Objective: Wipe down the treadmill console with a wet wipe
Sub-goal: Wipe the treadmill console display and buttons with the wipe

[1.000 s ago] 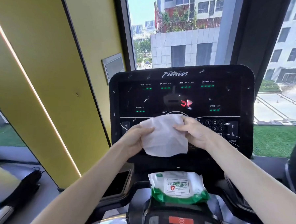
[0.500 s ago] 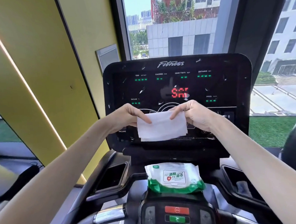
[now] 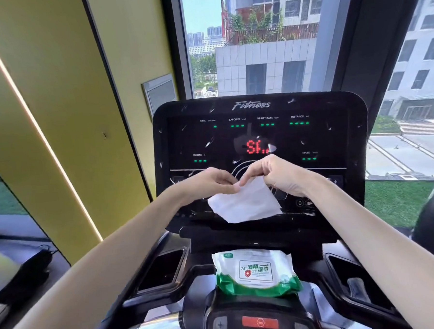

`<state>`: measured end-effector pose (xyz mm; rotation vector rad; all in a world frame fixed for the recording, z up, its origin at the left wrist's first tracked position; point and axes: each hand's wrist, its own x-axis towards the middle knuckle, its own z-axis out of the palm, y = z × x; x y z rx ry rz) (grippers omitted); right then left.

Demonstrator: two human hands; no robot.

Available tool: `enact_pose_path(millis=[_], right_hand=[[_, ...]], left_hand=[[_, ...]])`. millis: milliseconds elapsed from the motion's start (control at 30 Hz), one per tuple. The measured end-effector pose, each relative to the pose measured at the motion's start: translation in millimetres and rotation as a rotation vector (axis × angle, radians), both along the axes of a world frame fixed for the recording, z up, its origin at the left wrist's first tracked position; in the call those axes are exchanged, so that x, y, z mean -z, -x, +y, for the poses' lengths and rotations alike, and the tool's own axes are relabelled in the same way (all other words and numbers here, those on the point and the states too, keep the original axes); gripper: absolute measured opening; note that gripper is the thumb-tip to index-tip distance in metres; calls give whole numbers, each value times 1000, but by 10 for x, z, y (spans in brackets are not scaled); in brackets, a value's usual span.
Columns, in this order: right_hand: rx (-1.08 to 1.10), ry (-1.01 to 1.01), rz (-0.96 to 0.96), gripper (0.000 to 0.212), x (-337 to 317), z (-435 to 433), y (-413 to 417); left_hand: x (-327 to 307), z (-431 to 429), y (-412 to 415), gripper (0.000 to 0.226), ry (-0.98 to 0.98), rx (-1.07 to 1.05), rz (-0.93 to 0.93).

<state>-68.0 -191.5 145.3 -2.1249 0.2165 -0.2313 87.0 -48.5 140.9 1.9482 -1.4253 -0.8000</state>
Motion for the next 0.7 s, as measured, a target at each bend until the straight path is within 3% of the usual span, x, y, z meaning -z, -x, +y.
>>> enact_pose_path(millis=[133, 300, 367, 433, 567, 700], right_hand=[[57, 10, -65, 36, -17, -82, 82], [4, -1, -65, 40, -64, -103, 171], [-3, -168, -101, 36, -47, -136, 222], [-9, -495, -170, 33, -12, -154, 280], [-49, -836, -100, 65, 189, -108, 306], [-18, -1123, -123, 93, 433, -56, 206]], left_hand=[[6, -92, 63, 11, 67, -6, 36], [-93, -147, 76, 5, 116, 7, 29], [-136, -154, 85, 5, 124, 18, 27], [-181, -140, 92, 4, 140, 43, 91], [-236, -105, 97, 8, 200, 9, 342], [-154, -83, 107, 5, 283, -182, 466]])
